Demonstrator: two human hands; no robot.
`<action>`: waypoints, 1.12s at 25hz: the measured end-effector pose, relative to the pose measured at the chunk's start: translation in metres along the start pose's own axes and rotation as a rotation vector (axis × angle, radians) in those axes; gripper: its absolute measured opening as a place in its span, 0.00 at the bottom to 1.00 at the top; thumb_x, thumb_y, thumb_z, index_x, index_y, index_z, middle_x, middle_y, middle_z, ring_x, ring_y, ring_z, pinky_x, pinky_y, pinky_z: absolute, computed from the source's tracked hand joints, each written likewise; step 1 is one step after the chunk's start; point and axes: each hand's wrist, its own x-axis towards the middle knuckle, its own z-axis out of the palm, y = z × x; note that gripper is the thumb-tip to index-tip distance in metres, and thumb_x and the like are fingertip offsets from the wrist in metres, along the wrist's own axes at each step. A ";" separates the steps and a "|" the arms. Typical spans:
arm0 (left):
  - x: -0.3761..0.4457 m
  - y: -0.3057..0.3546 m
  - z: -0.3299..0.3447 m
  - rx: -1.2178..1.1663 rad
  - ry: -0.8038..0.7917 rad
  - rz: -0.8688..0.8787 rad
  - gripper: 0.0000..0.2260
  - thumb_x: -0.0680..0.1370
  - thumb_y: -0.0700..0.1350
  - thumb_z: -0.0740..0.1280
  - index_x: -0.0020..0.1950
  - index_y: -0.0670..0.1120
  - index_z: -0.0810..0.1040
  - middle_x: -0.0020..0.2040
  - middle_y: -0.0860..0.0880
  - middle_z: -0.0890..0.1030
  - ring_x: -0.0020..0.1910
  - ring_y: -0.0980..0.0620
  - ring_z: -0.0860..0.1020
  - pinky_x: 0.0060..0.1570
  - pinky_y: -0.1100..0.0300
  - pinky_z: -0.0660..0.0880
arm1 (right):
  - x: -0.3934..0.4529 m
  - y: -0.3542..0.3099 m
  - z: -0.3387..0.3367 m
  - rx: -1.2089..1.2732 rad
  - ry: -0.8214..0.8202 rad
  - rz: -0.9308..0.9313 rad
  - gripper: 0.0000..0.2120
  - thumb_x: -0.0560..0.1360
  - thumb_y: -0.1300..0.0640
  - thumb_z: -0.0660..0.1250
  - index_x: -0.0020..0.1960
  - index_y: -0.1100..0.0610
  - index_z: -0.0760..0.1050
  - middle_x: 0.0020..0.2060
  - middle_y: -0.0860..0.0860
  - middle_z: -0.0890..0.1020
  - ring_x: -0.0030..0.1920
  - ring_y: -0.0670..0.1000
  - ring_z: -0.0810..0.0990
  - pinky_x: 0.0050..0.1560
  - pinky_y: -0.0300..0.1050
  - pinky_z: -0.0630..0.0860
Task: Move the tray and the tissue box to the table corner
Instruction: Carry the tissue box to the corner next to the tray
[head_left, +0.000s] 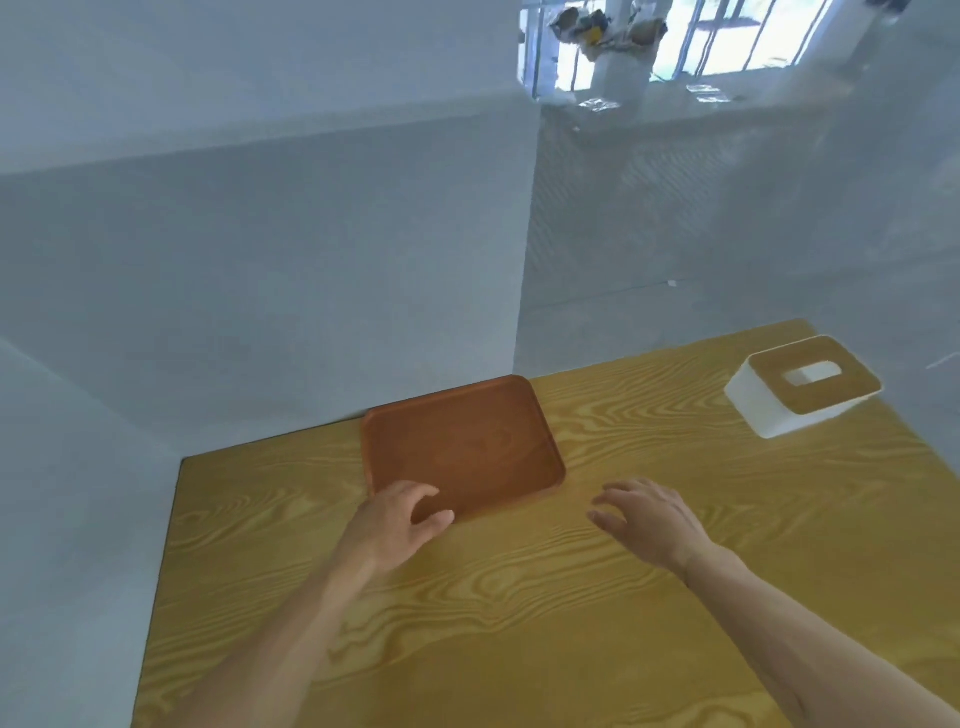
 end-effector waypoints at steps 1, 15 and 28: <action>0.000 0.017 0.000 0.035 -0.044 0.049 0.35 0.73 0.74 0.53 0.69 0.53 0.73 0.70 0.53 0.73 0.67 0.54 0.71 0.63 0.53 0.70 | -0.014 0.011 -0.006 -0.011 0.005 -0.014 0.20 0.81 0.37 0.57 0.66 0.44 0.76 0.70 0.44 0.76 0.70 0.50 0.71 0.68 0.51 0.67; -0.030 0.348 0.071 0.354 -0.112 0.548 0.27 0.76 0.70 0.55 0.66 0.55 0.75 0.67 0.54 0.75 0.64 0.52 0.74 0.63 0.51 0.70 | -0.295 0.237 -0.061 -0.045 0.238 0.165 0.21 0.81 0.36 0.56 0.67 0.44 0.75 0.65 0.44 0.79 0.65 0.50 0.76 0.66 0.49 0.69; 0.022 0.448 0.124 0.564 -0.109 0.719 0.30 0.75 0.70 0.53 0.71 0.56 0.69 0.73 0.53 0.70 0.73 0.51 0.64 0.72 0.51 0.54 | -0.314 0.333 -0.059 -0.013 0.307 0.241 0.24 0.81 0.37 0.56 0.72 0.44 0.70 0.72 0.44 0.73 0.73 0.48 0.67 0.72 0.50 0.62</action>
